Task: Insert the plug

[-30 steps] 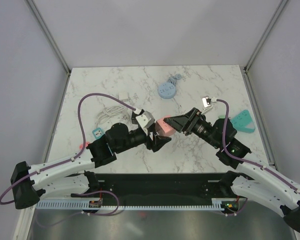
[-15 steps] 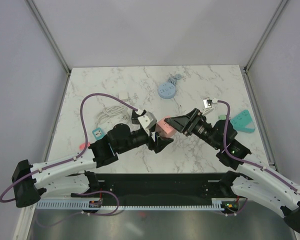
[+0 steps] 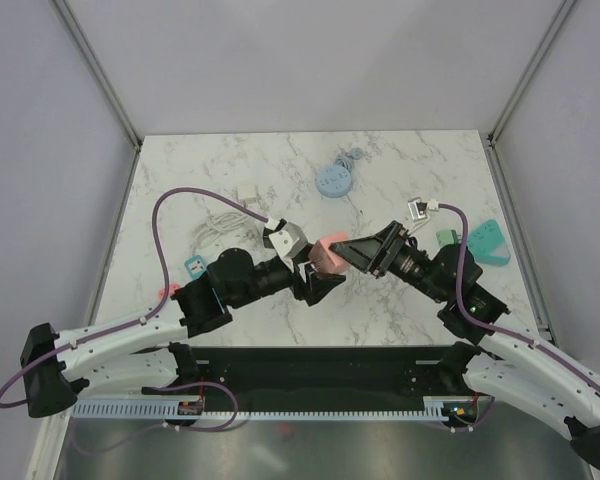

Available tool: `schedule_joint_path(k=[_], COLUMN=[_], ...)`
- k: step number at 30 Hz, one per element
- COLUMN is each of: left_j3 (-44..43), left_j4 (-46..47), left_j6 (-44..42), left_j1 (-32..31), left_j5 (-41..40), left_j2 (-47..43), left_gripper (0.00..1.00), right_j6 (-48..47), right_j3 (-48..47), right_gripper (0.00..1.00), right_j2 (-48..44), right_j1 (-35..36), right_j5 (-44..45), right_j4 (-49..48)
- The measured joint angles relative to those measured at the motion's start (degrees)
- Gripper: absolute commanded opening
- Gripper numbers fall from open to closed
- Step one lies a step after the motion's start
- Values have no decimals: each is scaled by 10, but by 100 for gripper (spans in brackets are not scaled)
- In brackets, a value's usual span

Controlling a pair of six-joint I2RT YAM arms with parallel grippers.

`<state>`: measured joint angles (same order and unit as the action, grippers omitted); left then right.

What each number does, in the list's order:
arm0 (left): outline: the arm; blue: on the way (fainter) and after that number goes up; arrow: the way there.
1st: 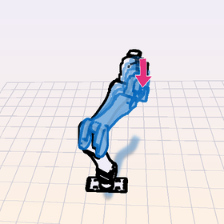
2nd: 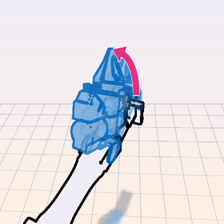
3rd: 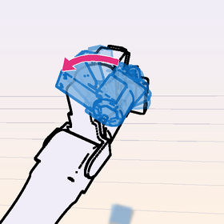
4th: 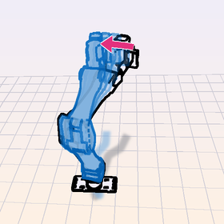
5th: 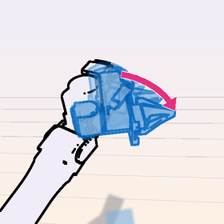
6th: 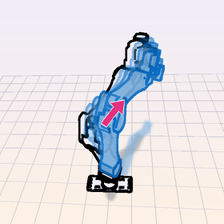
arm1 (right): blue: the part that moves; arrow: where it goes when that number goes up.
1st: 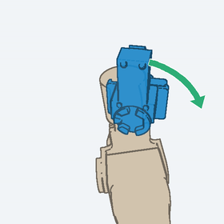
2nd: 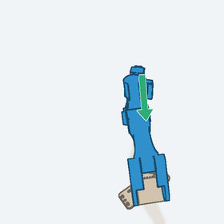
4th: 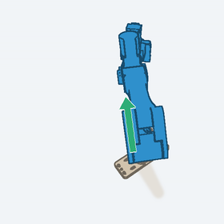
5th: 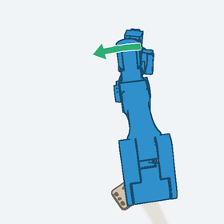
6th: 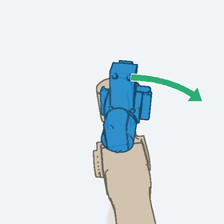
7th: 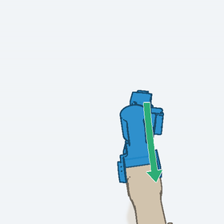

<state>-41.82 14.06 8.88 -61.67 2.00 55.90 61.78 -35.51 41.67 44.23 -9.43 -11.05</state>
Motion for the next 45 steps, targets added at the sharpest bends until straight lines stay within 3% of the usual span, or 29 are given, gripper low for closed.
schedule_joint_path(k=[5,14,22,28,31,32,38,42,45], left_j3=[2,25,25,26,26,26,24,3,-13], left_j4=[5,100,153,119,74,55,-54,-144,-203], left_j6=[0,3,2,11,26,33,90,145,195], left_j1=[0,9,12,12,14,15,40,110,201], left_j5=[1,1,13,-45,-92,-106,-169,-160,-116], left_j2=[-11,-31,-45,-46,-49,-51,-66,-53,-42], left_gripper=[2,2,2,3,13,29,84,86,86], right_j6=[7,57,88,21,-23,-38,-151,-253,-310], right_j3=[0,11,35,-1,-37,-46,-94,-157,-207], right_gripper=[87,96,84,83,83,82,88,94,95], right_j2=[-7,-14,-15,-31,-37,-38,40,192,311], right_j1=[2,23,24,24,24,24,24,16,-24], right_j5=[-16,-92,-123,-79,-22,2,174,267,287], right_j4=[-1,-20,-83,30,122,150,264,287,287])
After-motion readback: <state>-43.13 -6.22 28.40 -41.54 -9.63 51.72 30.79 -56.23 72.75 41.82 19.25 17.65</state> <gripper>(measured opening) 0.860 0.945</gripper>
